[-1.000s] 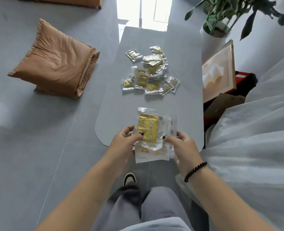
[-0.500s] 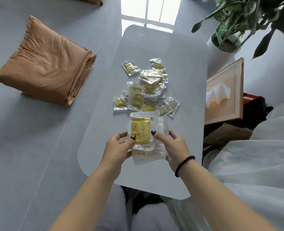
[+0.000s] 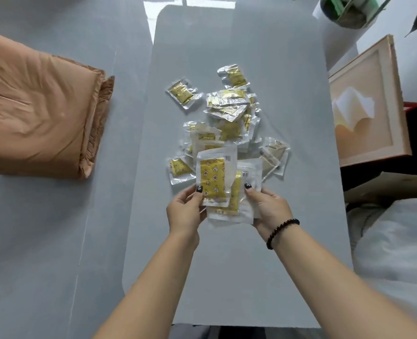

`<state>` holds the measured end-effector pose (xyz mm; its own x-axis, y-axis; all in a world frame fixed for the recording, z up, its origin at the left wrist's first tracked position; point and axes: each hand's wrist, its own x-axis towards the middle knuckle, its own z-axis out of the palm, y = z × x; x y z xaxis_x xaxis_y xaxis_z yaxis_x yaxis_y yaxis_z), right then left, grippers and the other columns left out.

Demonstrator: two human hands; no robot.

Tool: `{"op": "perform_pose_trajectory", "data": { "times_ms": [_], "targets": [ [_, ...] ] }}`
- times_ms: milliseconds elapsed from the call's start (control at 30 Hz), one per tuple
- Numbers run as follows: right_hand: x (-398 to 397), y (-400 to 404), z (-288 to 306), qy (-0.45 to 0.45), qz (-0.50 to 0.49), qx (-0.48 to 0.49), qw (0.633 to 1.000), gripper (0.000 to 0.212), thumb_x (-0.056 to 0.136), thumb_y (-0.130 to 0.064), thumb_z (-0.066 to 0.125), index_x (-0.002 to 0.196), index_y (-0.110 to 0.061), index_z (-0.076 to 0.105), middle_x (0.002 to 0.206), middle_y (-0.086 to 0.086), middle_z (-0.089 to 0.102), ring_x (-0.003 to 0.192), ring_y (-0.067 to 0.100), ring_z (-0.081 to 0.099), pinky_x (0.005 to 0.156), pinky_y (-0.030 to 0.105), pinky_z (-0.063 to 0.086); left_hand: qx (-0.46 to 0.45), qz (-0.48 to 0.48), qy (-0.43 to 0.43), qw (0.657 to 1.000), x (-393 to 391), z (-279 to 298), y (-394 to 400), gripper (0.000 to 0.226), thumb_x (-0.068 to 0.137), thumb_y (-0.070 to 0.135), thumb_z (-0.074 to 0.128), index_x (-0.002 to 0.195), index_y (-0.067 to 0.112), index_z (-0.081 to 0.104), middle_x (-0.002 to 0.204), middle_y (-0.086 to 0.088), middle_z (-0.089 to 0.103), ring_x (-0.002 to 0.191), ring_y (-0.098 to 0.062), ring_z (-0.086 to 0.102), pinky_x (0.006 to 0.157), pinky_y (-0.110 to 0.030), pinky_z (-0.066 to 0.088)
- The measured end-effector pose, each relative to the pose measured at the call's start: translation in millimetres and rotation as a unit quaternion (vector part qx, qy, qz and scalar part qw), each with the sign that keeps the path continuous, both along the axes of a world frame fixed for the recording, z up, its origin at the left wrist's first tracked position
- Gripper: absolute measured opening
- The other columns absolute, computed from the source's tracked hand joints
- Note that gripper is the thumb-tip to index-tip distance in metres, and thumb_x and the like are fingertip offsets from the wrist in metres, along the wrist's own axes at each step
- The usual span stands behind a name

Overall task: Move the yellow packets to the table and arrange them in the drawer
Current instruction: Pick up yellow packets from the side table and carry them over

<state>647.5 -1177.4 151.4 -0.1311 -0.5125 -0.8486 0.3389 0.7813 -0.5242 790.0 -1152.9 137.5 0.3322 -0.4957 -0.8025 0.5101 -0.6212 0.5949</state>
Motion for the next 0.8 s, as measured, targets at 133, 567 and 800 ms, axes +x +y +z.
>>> {"op": "perform_pose_trajectory", "data": {
  "times_ms": [133,567,800],
  "targets": [
    [20.6,-26.8,-60.1,0.035,-0.069,0.015,0.997,0.014,0.084,-0.004,0.067,0.079,-0.016,0.07,0.09,0.006,0.074,0.102,0.033,0.067,0.091,0.064,0.046,-0.014,-0.021,-0.062,0.998,14.0,-57.4,-37.5,0.019,0.096,0.006,0.054,0.099,0.022,0.065,0.094,0.0,0.071,0.081,-0.016,0.067,0.065,-0.027,0.056],
    [2.3,-78.9,-145.4,0.182,-0.085,0.028,0.979,0.022,0.072,-0.011,0.068,0.093,-0.016,0.073,0.089,0.001,0.072,0.082,0.022,0.07,0.081,0.047,0.057,0.006,-0.087,-0.11,0.99,21.0,-151.7,-61.3,0.023,0.095,0.01,0.054,0.116,0.016,0.06,0.114,-0.006,0.065,0.101,-0.023,0.065,0.067,-0.026,0.059],
    [-25.6,-68.9,-140.1,0.208,-0.004,0.043,0.977,0.017,0.074,0.001,0.06,0.086,-0.007,0.068,0.095,0.02,0.07,0.079,0.023,0.065,0.078,0.035,0.054,0.011,-0.271,-0.14,0.952,20.8,-126.9,-53.6,0.046,0.09,0.012,0.059,0.135,0.015,0.05,0.129,-0.002,0.057,0.118,-0.018,0.055,0.102,-0.041,0.047]
  ]
}}
